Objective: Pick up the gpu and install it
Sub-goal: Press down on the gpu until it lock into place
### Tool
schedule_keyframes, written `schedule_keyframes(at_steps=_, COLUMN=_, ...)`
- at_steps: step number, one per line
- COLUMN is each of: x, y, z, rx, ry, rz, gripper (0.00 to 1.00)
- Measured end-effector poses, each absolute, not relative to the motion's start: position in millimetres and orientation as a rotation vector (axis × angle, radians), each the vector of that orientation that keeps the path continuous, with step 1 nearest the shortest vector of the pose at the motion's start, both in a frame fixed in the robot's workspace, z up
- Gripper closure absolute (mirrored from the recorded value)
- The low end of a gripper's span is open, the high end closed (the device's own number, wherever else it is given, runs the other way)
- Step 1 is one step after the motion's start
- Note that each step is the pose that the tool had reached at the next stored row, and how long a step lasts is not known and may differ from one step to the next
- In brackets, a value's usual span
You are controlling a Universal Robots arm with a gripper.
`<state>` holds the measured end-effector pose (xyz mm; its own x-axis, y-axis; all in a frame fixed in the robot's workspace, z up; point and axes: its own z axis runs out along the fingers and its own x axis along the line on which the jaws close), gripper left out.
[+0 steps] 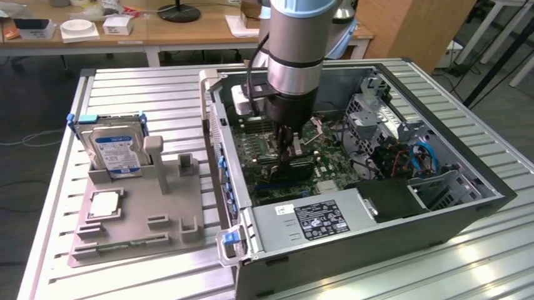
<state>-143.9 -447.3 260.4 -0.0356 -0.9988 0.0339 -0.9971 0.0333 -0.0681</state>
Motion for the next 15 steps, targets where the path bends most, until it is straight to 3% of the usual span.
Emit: schedule_keyframes(at_steps=15, x=-154.3, y=-440.9, z=286.4, rx=-2.186, ry=2.245, rz=-0.088, gripper=0.89)
